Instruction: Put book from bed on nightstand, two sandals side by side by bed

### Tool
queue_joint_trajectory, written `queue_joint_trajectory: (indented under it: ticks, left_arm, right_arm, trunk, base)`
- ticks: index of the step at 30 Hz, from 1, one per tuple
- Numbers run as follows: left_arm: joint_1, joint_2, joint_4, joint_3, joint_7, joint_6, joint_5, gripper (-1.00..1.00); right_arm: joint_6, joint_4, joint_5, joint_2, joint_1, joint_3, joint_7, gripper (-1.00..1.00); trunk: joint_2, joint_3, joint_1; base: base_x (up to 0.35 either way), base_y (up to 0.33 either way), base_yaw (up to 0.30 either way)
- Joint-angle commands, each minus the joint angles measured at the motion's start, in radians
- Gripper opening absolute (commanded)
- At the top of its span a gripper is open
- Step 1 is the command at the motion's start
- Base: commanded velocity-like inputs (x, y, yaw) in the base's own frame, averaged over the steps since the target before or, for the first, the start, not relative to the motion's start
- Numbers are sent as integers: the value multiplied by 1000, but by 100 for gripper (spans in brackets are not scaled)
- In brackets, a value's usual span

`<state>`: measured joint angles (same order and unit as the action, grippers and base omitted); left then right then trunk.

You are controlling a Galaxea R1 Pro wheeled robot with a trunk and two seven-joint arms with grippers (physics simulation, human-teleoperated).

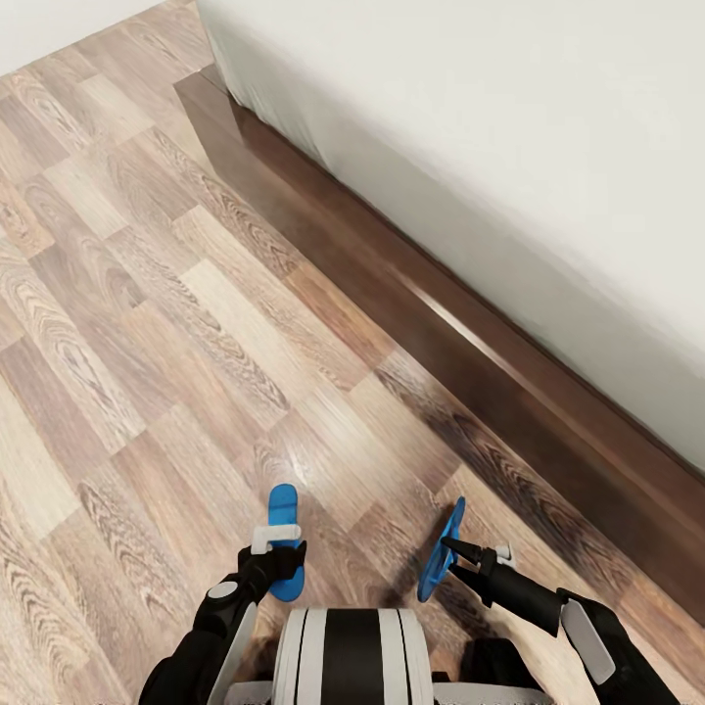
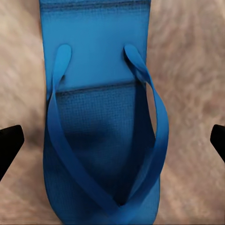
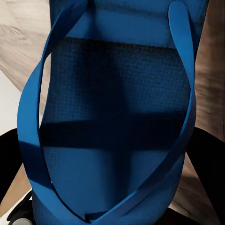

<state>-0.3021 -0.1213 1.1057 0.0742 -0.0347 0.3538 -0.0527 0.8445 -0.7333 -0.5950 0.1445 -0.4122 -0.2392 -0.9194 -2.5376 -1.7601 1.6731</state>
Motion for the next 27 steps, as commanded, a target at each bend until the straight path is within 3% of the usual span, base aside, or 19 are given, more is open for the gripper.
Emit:
queue_joint_trajectory:
  ticks: [1,12,26,27]
  left_arm:
    - [0,0,1,1,-4,5,-6,100]
    - [0,0,1,1,-4,6,-6,100]
    - [0,0,1,1,-4,6,-6,100]
    - [0,0,1,1,-5,6,-6,-100]
  right_arm:
    - [5,0,-2,0,0,-2,-2,-100]
    - [5,0,-2,0,0,-2,-2,-100]
    - [5,0,-2,0,0,-2,-3,-100]
    - [5,0,-2,0,0,-2,-3,-100]
  trunk:
    - [0,-4,0]
    - [-3,-47,5]
    - [-3,-47,5]
    - [-3,-47,5]
  base:
    - [0,0,0]
    - [0,0,0]
    - [0,0,0]
    - [0,0,0]
